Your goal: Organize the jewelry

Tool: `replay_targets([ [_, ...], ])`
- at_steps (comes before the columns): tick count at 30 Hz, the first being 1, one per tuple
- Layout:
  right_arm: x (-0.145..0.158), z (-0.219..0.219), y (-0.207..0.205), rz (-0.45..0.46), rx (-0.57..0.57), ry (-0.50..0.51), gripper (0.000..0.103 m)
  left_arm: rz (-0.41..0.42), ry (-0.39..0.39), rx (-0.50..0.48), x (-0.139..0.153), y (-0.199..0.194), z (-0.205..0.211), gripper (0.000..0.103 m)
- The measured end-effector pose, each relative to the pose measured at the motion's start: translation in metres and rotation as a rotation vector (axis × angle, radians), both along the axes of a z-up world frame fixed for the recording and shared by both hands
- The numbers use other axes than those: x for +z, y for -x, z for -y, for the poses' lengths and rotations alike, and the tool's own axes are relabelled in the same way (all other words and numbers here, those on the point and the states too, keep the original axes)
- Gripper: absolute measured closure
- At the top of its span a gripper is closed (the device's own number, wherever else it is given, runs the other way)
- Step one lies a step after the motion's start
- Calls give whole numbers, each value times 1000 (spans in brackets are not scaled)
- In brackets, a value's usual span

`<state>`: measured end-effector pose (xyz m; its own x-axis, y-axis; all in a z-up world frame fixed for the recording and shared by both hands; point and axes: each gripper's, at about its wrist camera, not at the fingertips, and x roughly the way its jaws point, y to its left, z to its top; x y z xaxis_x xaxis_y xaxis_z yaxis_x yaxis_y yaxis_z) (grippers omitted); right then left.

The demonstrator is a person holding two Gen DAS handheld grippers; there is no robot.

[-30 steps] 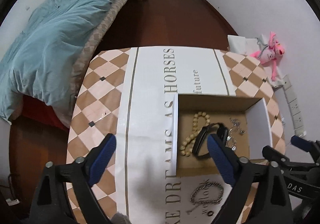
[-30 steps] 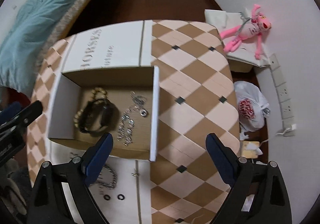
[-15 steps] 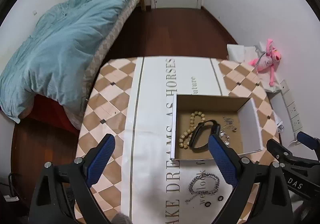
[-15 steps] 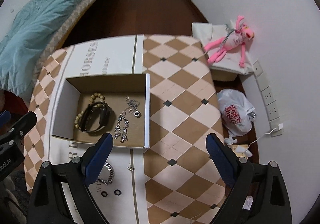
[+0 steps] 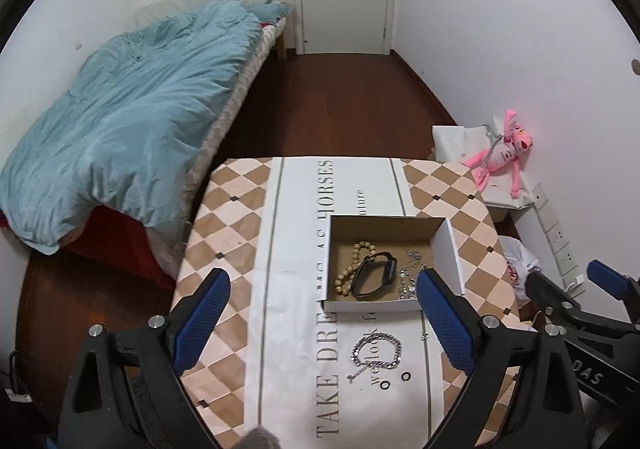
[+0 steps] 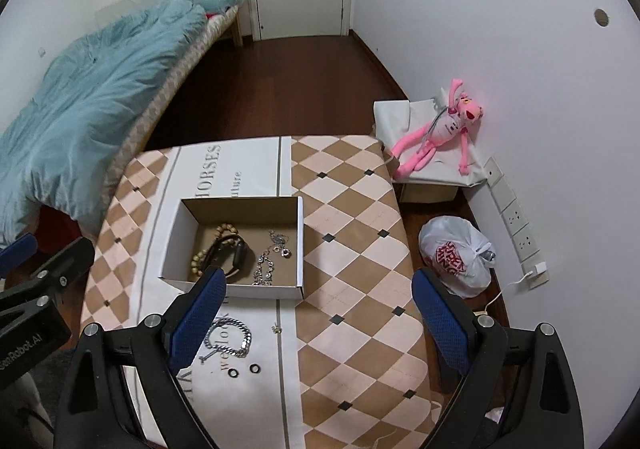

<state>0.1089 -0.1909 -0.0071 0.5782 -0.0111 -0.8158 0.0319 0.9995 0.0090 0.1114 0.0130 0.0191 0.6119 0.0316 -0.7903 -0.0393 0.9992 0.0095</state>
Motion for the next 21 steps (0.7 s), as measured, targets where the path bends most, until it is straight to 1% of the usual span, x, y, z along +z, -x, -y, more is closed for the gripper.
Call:
replay_targets([
  [3,-3,3,9,-12,-3,-12,8,17,-22,21,0,8,0,8],
  [5,-15,4,16,-28,0,-6,7,24,-29,28,-7,13,-2,8],
  [7,-35,3,22,-59,13,-29,8,14,-42,38,-22,18,-4,8],
  [10,-79,1,30,-118,40,-72,10,-20,-38,46,-49,24,-9,8],
  [11,-97,-1,32,-148,50,-94,18,-48,-39,51,-65,26,-12,8],
  [12,-112,-2,35,-171,58,-113,29,-76,-47,54,-79,27,-13,8],
  [14,-144,-7,39,-212,80,-153,38,-119,-67,60,-103,32,-17,8],
  [17,-176,-20,45,-219,122,-170,44,-172,-83,70,-136,39,-22,8],
  [21,-201,-44,47,-194,170,-137,46,-222,-105,82,-168,46,-29,8],
])
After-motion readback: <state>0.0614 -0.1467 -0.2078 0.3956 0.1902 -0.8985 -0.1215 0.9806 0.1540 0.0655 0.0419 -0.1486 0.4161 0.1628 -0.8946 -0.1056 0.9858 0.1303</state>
